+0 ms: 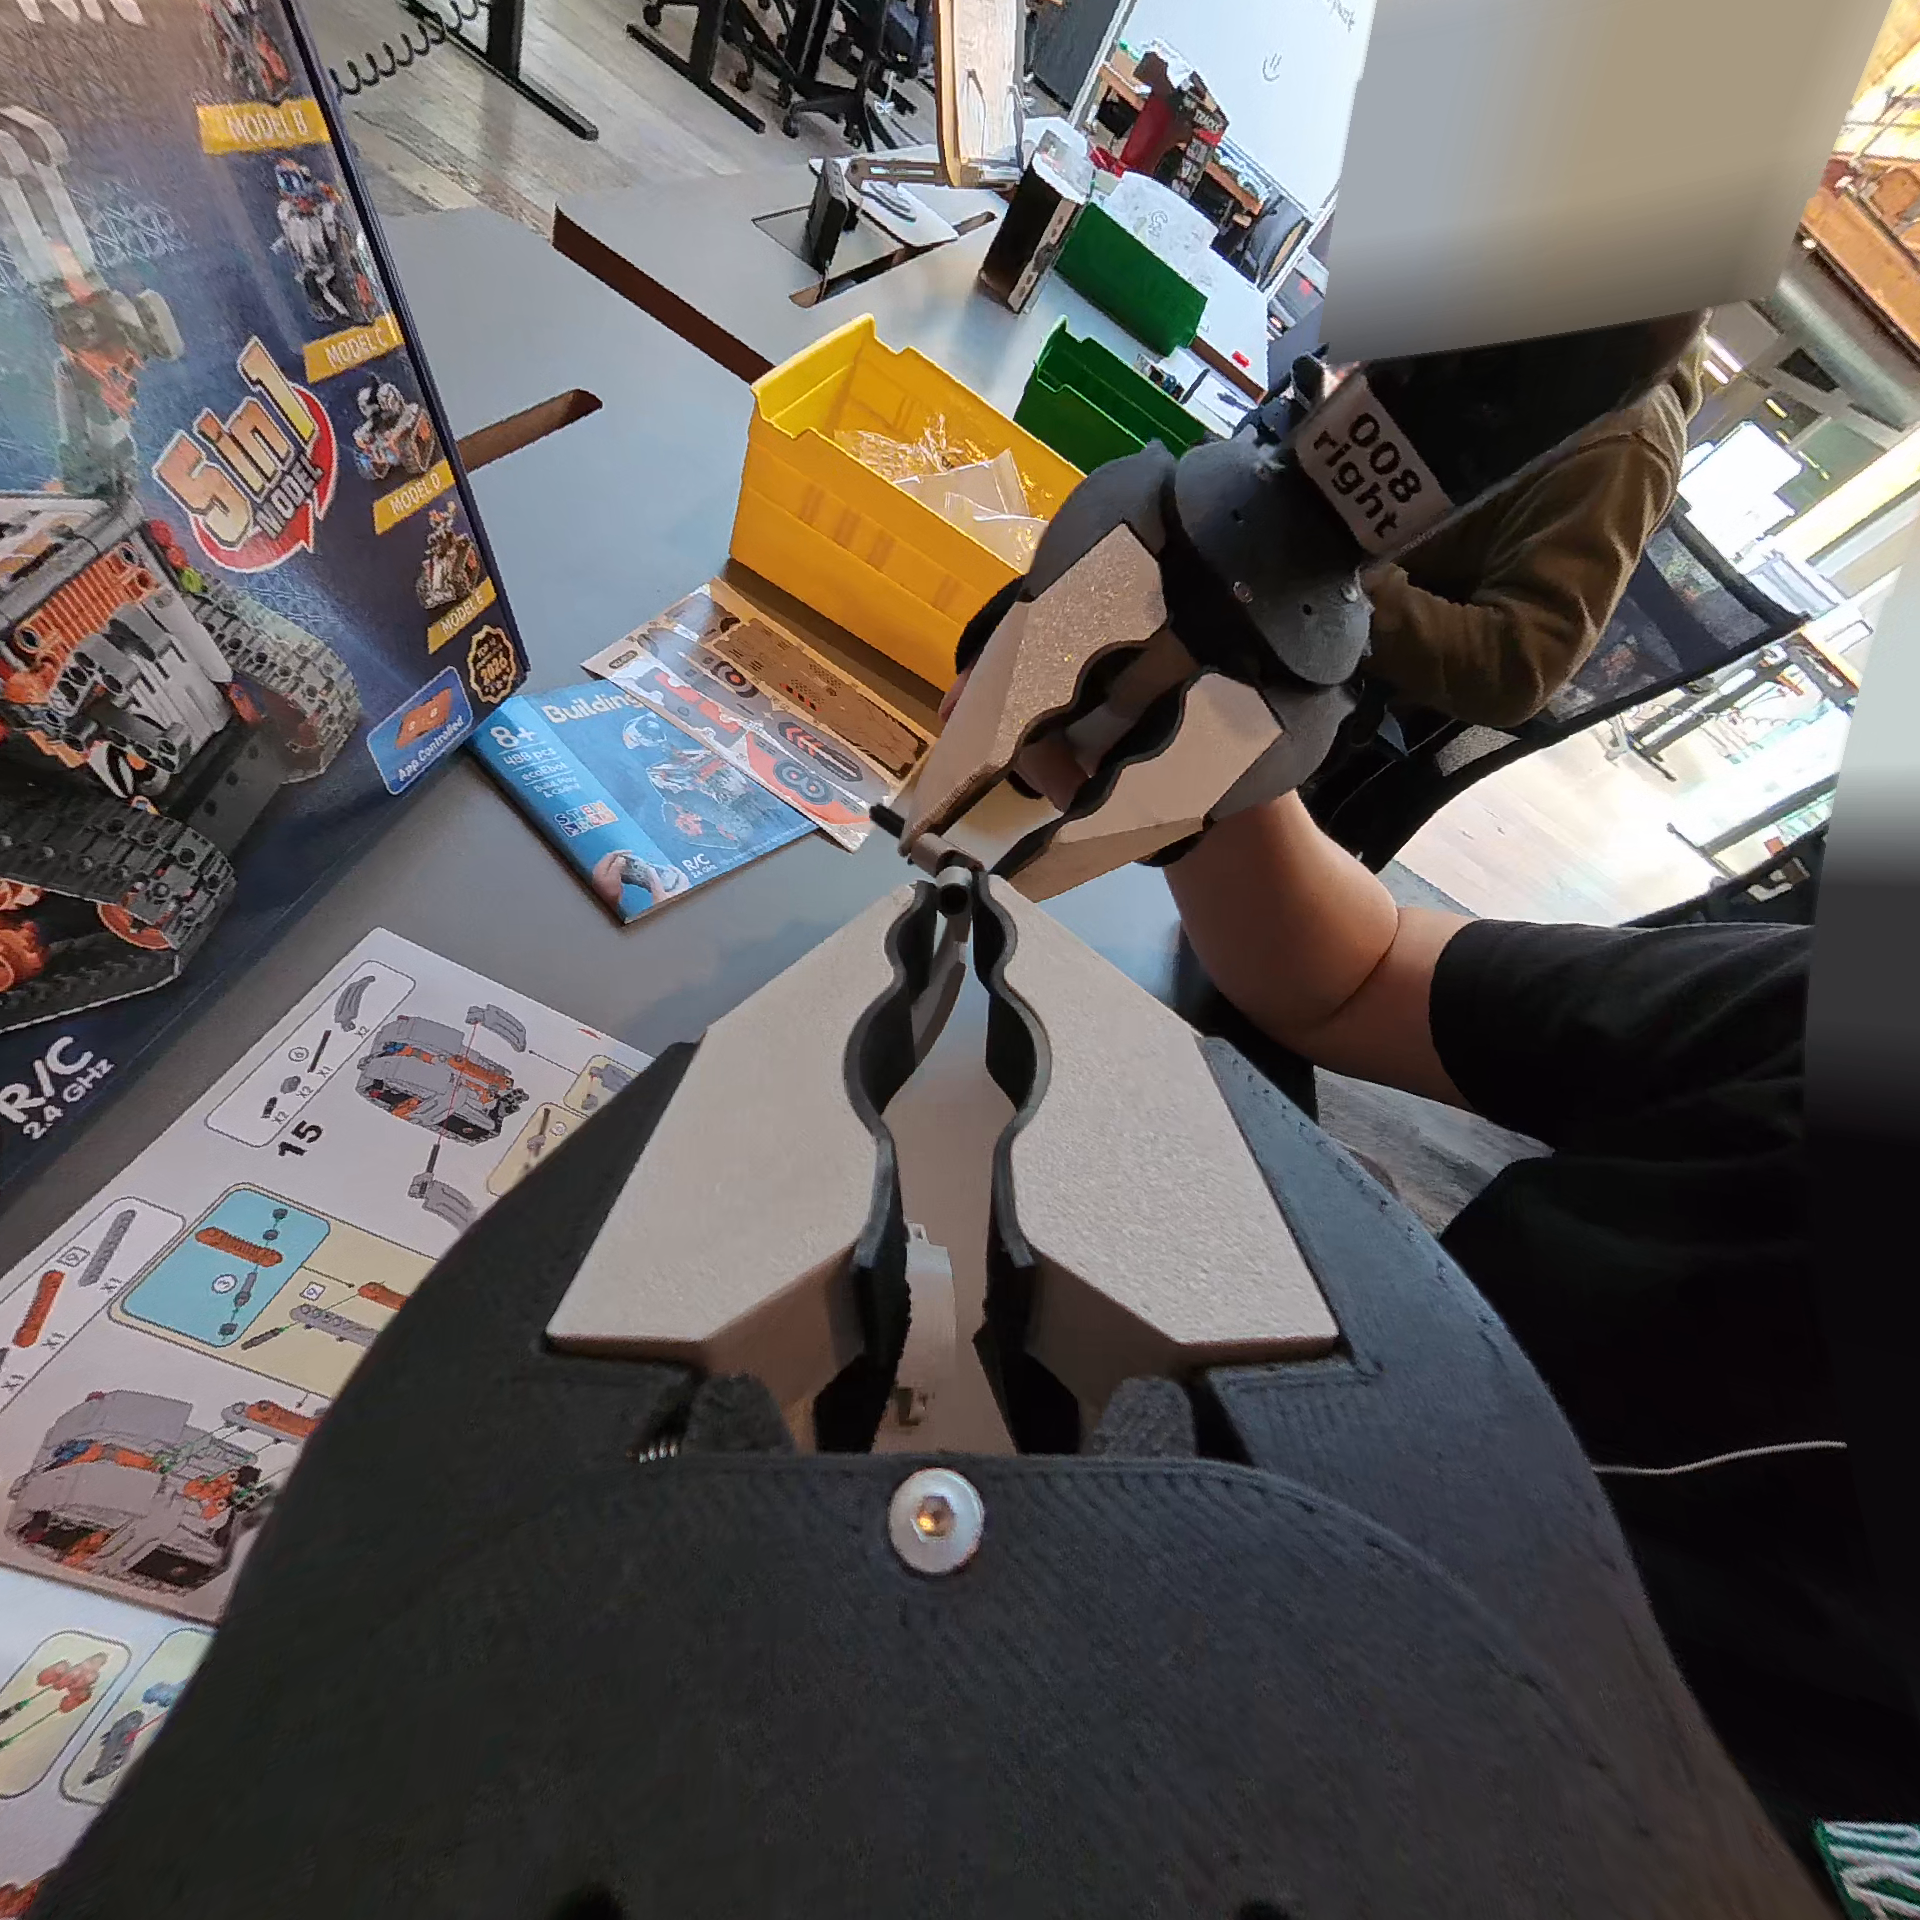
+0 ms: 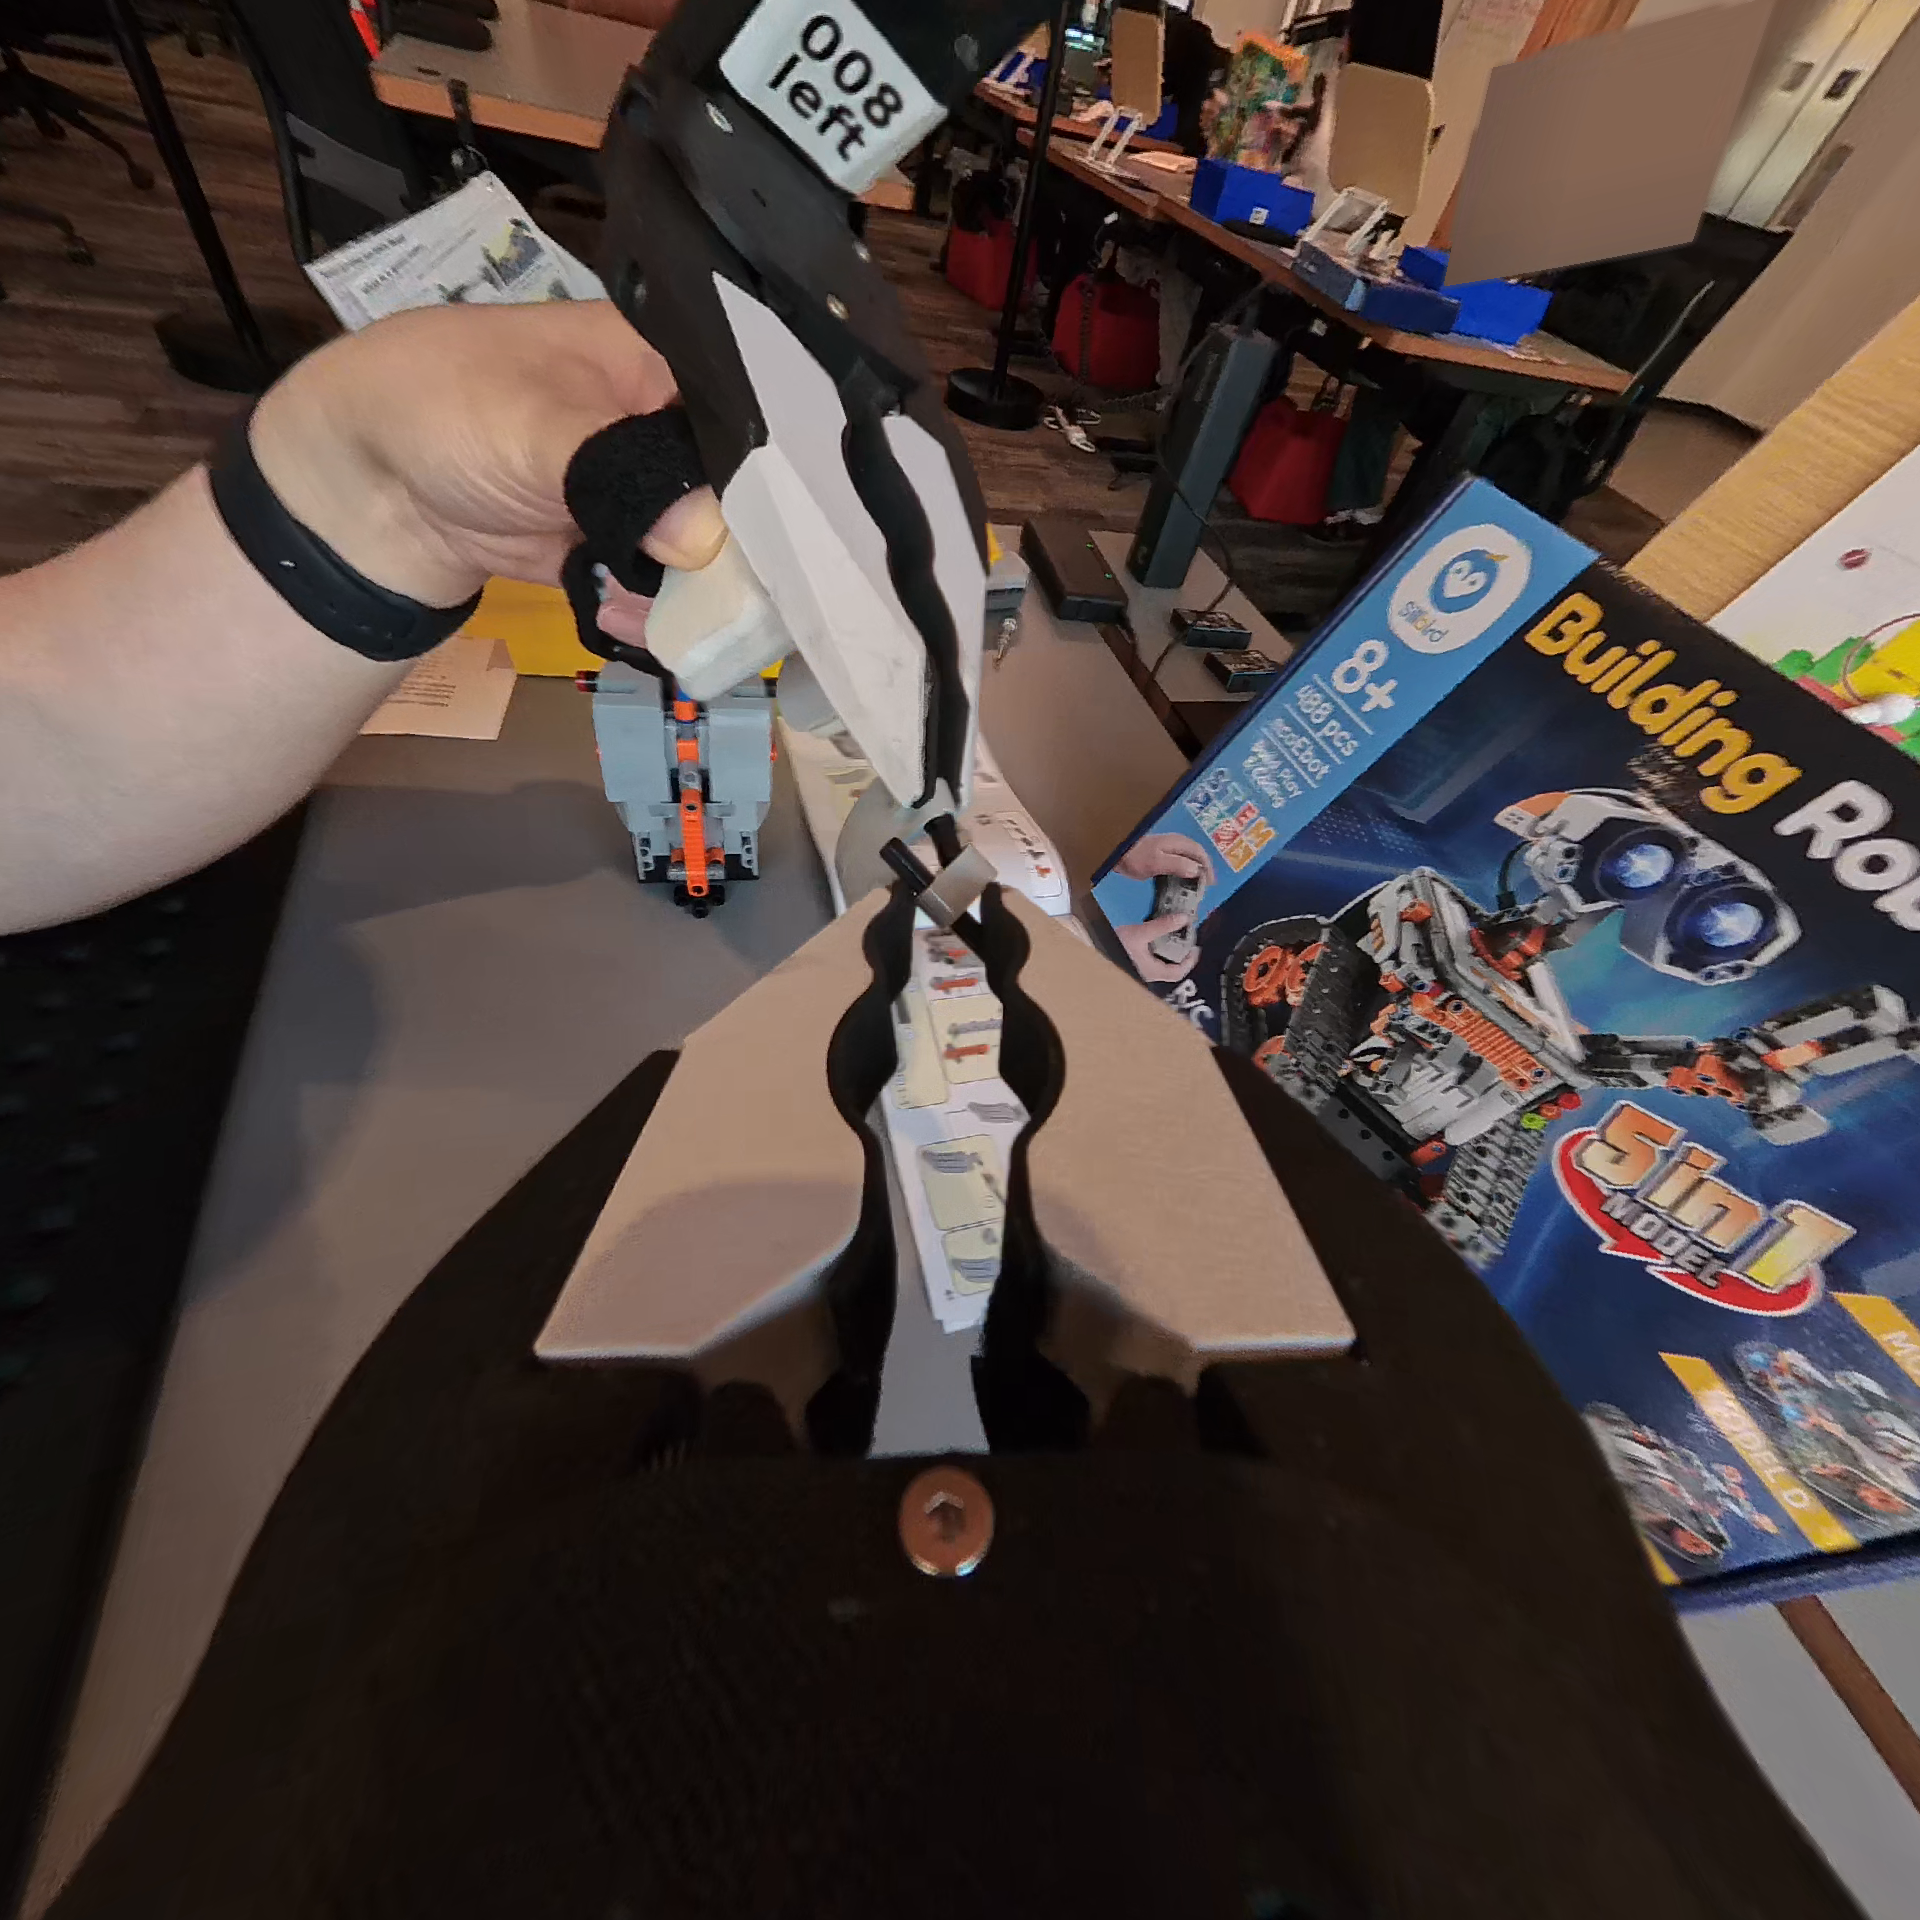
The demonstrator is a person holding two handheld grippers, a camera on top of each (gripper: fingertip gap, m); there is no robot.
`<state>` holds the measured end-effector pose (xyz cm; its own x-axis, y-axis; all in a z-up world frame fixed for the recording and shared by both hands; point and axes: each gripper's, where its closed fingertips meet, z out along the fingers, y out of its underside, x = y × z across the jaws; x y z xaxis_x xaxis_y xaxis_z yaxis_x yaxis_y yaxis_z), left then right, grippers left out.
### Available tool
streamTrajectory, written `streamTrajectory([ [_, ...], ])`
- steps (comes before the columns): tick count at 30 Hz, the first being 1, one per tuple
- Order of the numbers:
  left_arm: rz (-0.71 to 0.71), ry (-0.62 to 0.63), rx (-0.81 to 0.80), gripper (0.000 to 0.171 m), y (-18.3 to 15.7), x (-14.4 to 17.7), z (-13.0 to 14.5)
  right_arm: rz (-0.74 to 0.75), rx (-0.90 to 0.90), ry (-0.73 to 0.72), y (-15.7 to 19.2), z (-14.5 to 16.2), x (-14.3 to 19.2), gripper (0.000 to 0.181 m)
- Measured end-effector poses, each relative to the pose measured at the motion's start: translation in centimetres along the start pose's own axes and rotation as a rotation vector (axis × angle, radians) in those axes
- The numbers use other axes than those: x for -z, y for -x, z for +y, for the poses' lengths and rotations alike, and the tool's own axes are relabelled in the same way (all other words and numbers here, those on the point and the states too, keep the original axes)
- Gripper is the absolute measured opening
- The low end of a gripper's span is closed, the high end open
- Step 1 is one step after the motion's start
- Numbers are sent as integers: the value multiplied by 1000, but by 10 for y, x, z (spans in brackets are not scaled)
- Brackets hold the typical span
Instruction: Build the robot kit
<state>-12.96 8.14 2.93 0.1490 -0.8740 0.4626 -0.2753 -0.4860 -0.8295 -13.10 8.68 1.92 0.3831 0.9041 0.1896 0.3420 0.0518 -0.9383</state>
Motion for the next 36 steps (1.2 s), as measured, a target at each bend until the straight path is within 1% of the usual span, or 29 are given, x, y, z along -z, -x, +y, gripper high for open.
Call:
streamTrajectory([
  [8,-126,10,-57,5,9,-2,-1,180,151,106,-9,3,-3,11],
  [14,-204,16,-119,5,11,-4,-4,255,146,154,-13,3,-2,10],
  [19,-209,-7,-125,5,10,-4,-7,248,65,119,-15,0,-1,9],
  [23,-193,-30,-121,5,9,-4,-10,244,50,95,-16,-1,0,10],
  [27,-141,-89,-100,4,5,0,-17,190,18,32,-12,-7,0,10],
  [31,-158,-93,-121,4,7,-1,-18,194,-2,26,-14,-5,-2,10],
  [36,-160,-122,-165,4,3,1,-24,157,-124,-48,-16,-12,1,11],
])
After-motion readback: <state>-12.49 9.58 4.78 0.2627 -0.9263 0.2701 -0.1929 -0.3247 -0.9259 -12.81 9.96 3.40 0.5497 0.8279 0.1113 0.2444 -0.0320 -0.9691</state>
